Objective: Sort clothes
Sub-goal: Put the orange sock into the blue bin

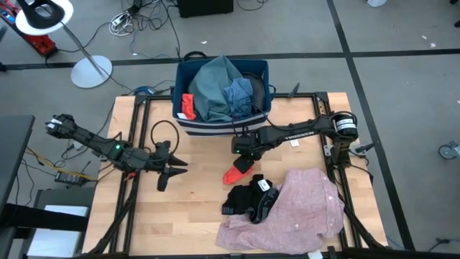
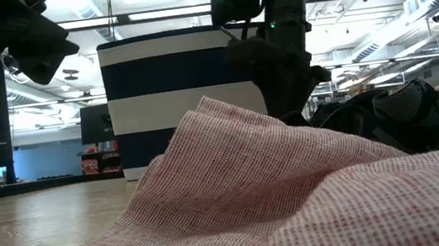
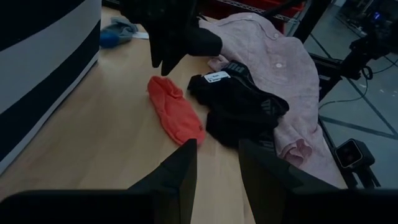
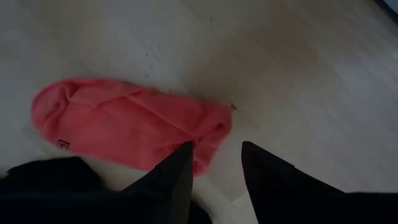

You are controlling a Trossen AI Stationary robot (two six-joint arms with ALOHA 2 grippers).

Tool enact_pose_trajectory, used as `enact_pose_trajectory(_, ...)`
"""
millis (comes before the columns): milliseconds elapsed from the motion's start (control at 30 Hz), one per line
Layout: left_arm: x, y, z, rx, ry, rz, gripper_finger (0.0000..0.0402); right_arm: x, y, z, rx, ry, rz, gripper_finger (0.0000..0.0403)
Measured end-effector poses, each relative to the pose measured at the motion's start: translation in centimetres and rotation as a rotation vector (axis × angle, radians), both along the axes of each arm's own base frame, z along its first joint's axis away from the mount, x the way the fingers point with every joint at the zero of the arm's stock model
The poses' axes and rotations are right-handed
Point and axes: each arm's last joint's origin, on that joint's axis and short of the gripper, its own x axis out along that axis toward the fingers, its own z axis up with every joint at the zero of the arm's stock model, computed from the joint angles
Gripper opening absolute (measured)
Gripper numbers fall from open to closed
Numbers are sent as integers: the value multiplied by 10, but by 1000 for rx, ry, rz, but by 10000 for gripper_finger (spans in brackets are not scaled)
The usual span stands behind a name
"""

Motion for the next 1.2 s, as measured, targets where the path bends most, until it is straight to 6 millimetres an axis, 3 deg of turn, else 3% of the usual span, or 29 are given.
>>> enact_pose_trajectory(233,0,0,0,2,2,0,124,-5,0,-17,22,5,-75,137)
enact_pose_trajectory(533,0,0,0,4,5,-1,124,-5,10,-34,24,-78,-21,127)
enact_pose_trajectory(633,0,0,-1,4,6,-1,124,-5,12,-39,57,-93,-10,99)
enact_pose_trajectory(767,0,0,-1,5,7,-1,124,-8,17,-43,65,-78,7,23)
enact_pose_trajectory(833,0,0,-1,20,8,-6,124,-9,21,-43,57,-72,20,12)
enact_pose_trajectory(1000,0,0,-1,69,9,-23,124,-20,28,-34,18,-26,21,7)
enact_pose_trajectory(1200,-1,1,-3,119,30,-40,124,-40,42,7,-35,-89,1,4)
